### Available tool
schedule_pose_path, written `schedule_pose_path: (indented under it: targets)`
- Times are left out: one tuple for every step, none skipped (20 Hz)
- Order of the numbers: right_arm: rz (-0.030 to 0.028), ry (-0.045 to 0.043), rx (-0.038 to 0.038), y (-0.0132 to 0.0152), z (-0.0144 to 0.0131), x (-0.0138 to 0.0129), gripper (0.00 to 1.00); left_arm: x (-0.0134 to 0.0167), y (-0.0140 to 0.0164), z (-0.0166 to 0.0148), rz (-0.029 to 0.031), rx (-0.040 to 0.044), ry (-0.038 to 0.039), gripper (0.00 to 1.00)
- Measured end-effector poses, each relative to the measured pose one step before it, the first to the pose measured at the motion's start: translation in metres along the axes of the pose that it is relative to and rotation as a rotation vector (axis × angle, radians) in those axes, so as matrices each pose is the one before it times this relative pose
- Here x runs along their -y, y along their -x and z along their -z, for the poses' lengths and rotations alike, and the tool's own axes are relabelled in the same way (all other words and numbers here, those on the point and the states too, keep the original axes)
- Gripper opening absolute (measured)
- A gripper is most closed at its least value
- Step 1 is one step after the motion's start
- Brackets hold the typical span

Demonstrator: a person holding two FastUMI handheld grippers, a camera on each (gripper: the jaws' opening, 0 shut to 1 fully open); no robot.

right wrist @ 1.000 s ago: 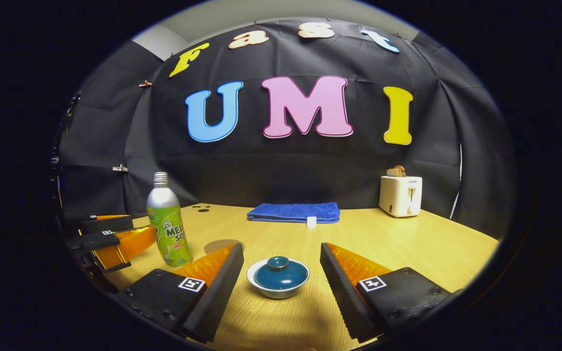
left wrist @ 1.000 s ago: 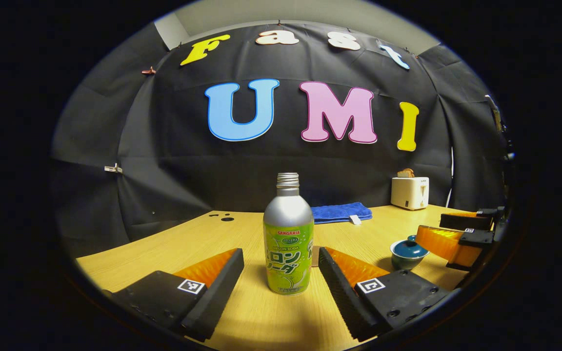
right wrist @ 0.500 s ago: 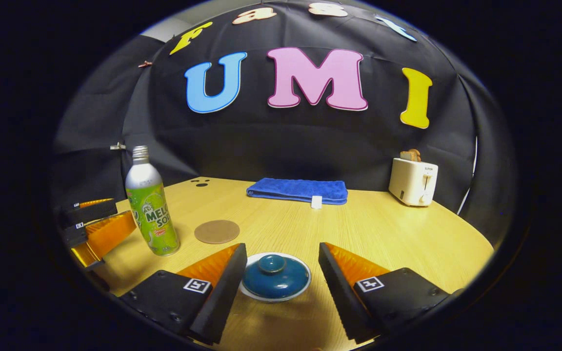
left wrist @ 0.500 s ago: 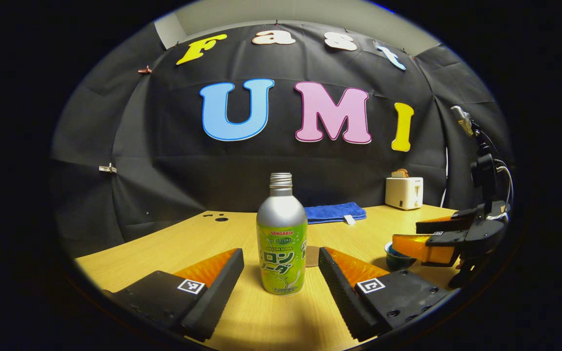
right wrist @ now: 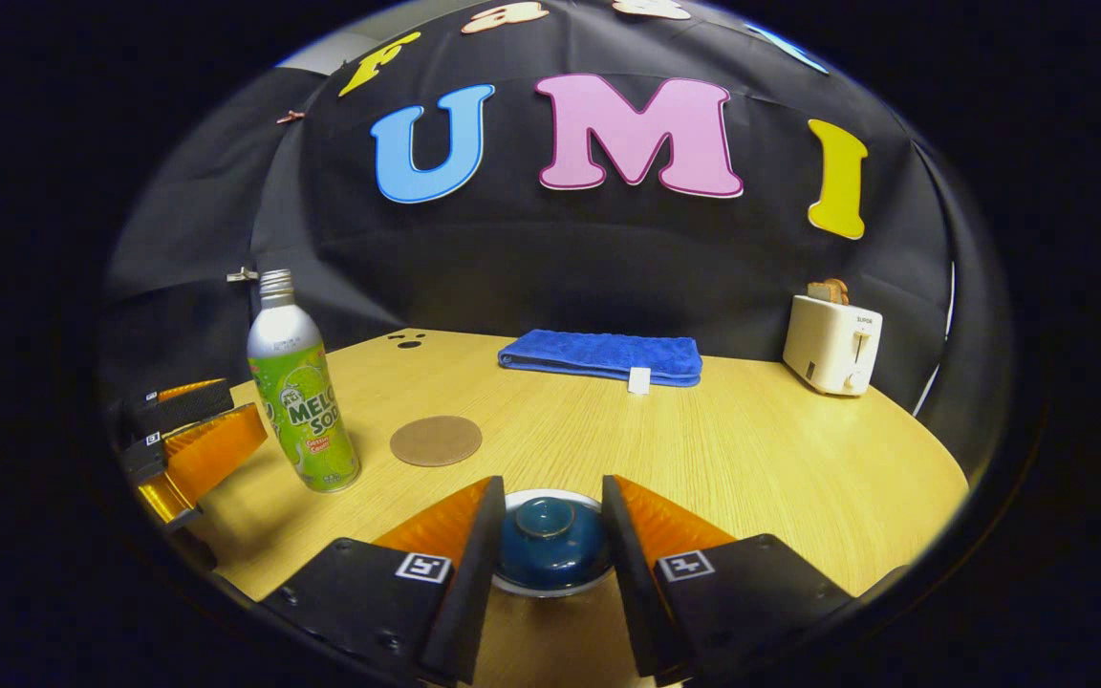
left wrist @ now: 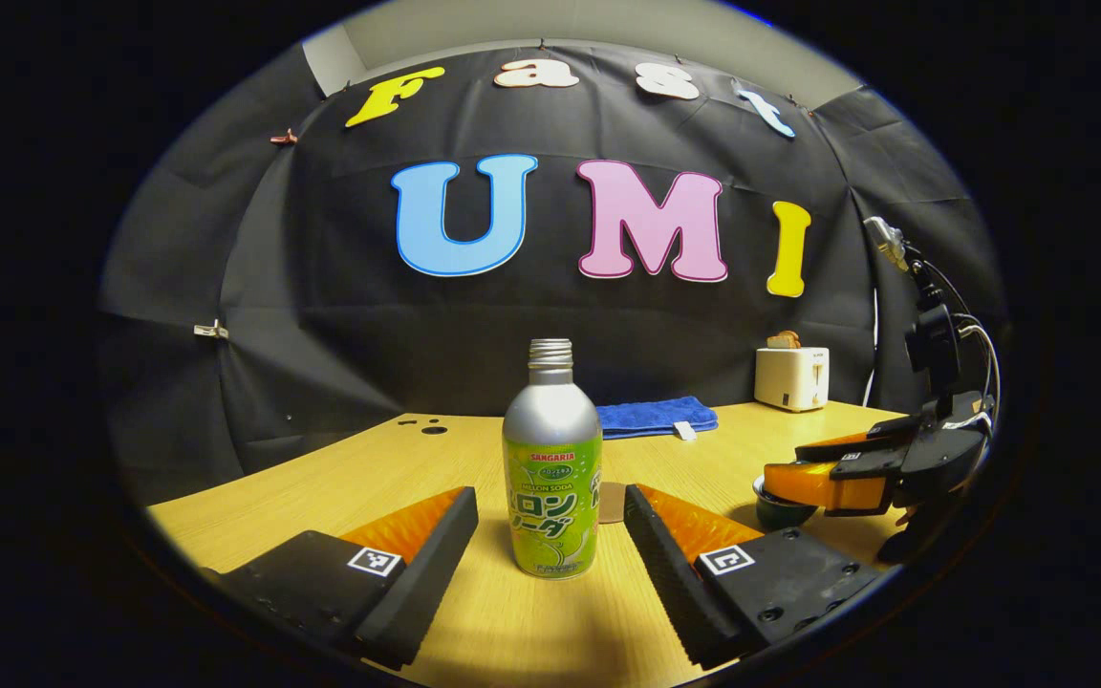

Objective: Open the teacup lid with one hand, grasp the water bottle and pour water into the teacup with the other hand; after pouring, place the water bottle on the coaster and then close the teacup lid.

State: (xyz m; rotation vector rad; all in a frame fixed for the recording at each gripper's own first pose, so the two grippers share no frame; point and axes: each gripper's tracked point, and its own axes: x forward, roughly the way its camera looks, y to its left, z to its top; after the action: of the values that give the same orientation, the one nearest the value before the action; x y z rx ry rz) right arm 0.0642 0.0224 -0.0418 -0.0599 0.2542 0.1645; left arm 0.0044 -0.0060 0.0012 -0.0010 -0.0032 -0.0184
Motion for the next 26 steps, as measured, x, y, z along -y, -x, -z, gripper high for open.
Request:
schedule_pose_path:
  targets:
    - [-0.00294, 0.00507, 0.00527, -0.00006, -0.00017, -0.00122, 0.61, -0.00121, 0.00054, 0.00066, -0.00577, -0.00024, 0.0, 0.97]
    - [-0.00767, 0.0012, 0.00635, -0.0002, -0.001, -0.00133, 0.54, -0.00233, 0.00011, -0.00056, -0.0095, -0.00098, 0.00105, 0.97]
    - [-0.0115, -0.00261, 0.00429, -0.00111, -0.00026, -0.00247, 0.54, 0.00075, -0.00029, 0.00112, -0.0008, 0.00013, -0.00101, 0.97]
    - [-0.00407, -0.00048, 0.00122, 0.00102, -0.00019, -0.00054, 0.39, 0.00022, 0.00025, -0.00061, -0.00045, -0.00021, 0.00073, 0.97]
    - [-0.00617, 0.00452, 0.00183, -0.00052, 0.0001, 0.00005, 0.29, -0.00028, -0.00032, 0.00067, 0.00034, 0.0001, -0.00058, 0.97]
    - [-0.00718, -0.00046, 0.00108, 0.00085, -0.00127, -0.00068, 0.28, -0.00011, -0.00005, -0.00051, 0.00003, -0.00029, 0.00031, 0.97]
    - [-0.00781, 0.00163, 0.00111, 0.00016, 0.00128, -0.00105, 0.31, -0.00042, -0.00004, 0.00077, -0.00005, 0.00034, -0.00033, 0.97]
    - [-0.00499, -0.00495, 0.00441, -0.00013, -0.00077, 0.00012, 0.31, 0.00003, 0.00004, -0.00085, -0.00006, -0.00024, -0.00001, 0.97]
    - [-0.01087, -0.00583, 0.00529, 0.00034, -0.00052, -0.00088, 0.24, 0.00037, 0.00052, 0.00056, 0.00022, 0.00087, -0.00024, 0.97]
    - [-0.0044, -0.00873, 0.00584, 0.00212, -0.00036, 0.00026, 0.34, 0.00002, -0.00013, -0.00109, -0.00027, -0.00061, 0.00006, 0.97]
    - [0.00051, -0.00776, 0.01503, 0.00234, -0.00238, 0.00128, 0.29, -0.00013, -0.00002, 0.00142, 0.00006, 0.00035, -0.00035, 0.97]
    - [0.00408, -0.00238, 0.01843, 0.00045, -0.00356, 0.00186, 0.29, -0.00007, -0.00029, -0.00102, 0.00064, -0.0007, 0.00045, 0.97]
    - [0.00352, -0.00043, 0.01787, 0.0022, -0.00351, 0.00154, 0.29, -0.00088, -0.00138, 0.00001, -0.00206, 0.00165, -0.00066, 0.97]
    - [-0.00586, -0.00363, 0.01709, 0.00314, -0.00471, -0.00175, 0.28, -0.00129, -0.00187, -0.00012, -0.00376, -0.00101, 0.00102, 0.97]
    - [-0.00732, -0.00273, 0.02593, 0.00403, -0.00847, -0.00223, 0.28, -0.00078, -0.00216, 0.00096, -0.00198, -0.00158, 0.00099, 0.97]
    - [0.00043, 0.00237, 0.02863, 0.00515, -0.00949, 0.00044, 0.28, -0.00001, -0.00305, -0.00021, 0.00068, 0.00146, -0.00055, 0.97]
    - [0.00231, 0.00411, 0.02421, 0.00587, -0.01009, 0.00273, 0.28, -0.00016, -0.00305, 0.00002, -0.00049, -0.00043, -0.00017, 0.98]
    - [0.00782, 0.0034, 0.02263, 0.00601, -0.00791, 0.00438, 0.28, -0.00131, -0.00386, -0.00034, -0.00237, 0.00008, 0.00086, 0.97]
    - [0.01305, 0.00408, 0.01929, 0.00637, -0.00661, 0.00754, 0.28, -0.0008, -0.00446, 0.00032, -0.00223, 0.00053, -0.00045, 0.97]
    - [0.01798, 0.00573, 0.01222, 0.00556, -0.00301, 0.00891, 0.28, 0.00057, -0.00484, -0.00035, 0.00492, 0.00006, -0.00081, 0.97]
    - [0.02164, 0.0076, 0.00829, 0.0057, -0.00009, 0.01102, 0.28, 0.00176, -0.00621, 0.00019, 0.00996, 0.00056, -0.00058, 0.97]
    - [0.02267, 0.00902, 0.00242, 0.00411, 0.00296, 0.01118, 0.28, 0.00067, -0.00571, -0.00049, 0.00649, 0.00043, -0.00024, 0.97]
    - [0.02114, 0.00273, -0.00389, 0.00357, 0.00527, 0.01085, 0.28, 0.00012, -0.00514, 0.00078, 0.0047, -0.00016, -0.00002, 0.97]
    - [0.01637, -0.00823, -0.00851, 0.0025, 0.00661, 0.00928, 0.28, 0.00126, -0.0047, -0.00049, 0.00587, 0.00153, -0.00027, 0.97]
    - [0.00987, -0.01443, -0.01051, 0.0024, 0.00576, 0.00799, 0.28, -0.00006, -0.00523, -0.00042, 0.00062, 0.00044, -0.00037, 0.97]
    - [0.01085, -0.01272, -0.00698, 0.00143, 0.00527, 0.00755, 0.28, 0.00086, -0.00516, -0.00026, 0.00085, 0.00049, -0.00056, 0.97]
